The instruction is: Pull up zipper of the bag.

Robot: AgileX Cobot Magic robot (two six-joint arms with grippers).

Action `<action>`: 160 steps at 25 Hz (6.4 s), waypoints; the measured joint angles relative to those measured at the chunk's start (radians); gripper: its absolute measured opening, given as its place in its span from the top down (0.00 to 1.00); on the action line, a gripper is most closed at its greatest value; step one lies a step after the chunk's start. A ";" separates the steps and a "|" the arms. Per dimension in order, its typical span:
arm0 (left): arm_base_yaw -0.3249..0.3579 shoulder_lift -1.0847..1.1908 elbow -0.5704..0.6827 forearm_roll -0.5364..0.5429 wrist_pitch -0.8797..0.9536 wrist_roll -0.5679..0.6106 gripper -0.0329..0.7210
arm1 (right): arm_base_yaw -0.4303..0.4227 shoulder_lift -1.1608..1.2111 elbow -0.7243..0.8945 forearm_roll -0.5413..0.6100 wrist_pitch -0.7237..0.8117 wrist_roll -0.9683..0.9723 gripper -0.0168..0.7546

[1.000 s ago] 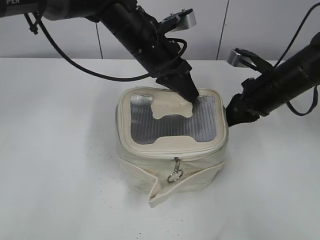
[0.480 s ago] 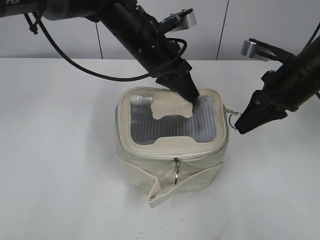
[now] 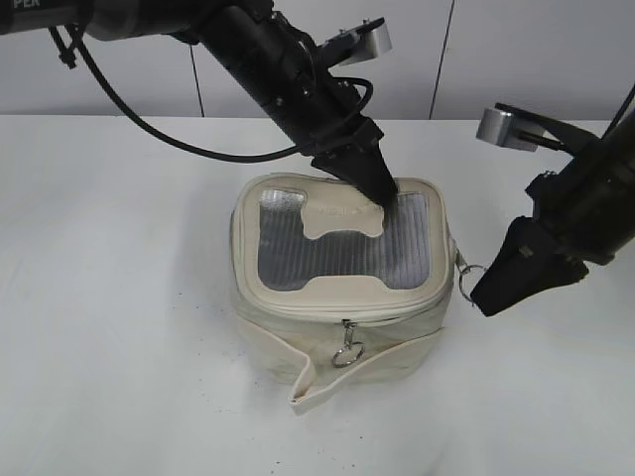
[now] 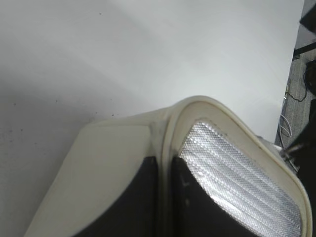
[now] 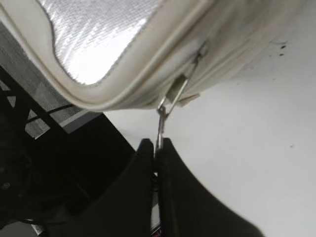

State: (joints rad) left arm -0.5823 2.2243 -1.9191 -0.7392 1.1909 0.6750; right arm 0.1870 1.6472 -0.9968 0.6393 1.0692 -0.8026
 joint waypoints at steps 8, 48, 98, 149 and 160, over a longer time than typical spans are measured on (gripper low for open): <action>-0.006 0.000 0.000 -0.005 0.012 -0.012 0.90 | 0.153 -0.110 0.088 -0.056 -0.028 0.109 0.97; -0.008 -0.020 0.009 0.070 -0.056 -0.185 0.90 | 0.589 -0.012 -0.053 0.063 -0.390 0.330 0.97; -0.008 -0.134 0.007 0.300 -0.144 -0.287 0.48 | 0.547 -0.122 -0.145 -0.573 -0.206 0.994 0.27; 0.041 -1.916 1.293 0.801 0.006 -0.791 0.48 | 0.103 -1.445 0.434 -0.700 0.118 0.870 0.27; 0.041 -2.178 1.359 0.754 -0.091 -0.755 0.48 | 0.103 -1.654 0.486 -0.672 0.025 0.823 0.27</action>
State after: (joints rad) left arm -0.5409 0.0458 -0.5602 0.0148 1.0999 -0.0801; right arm 0.2904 -0.0071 -0.5110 -0.0327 1.0944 0.0199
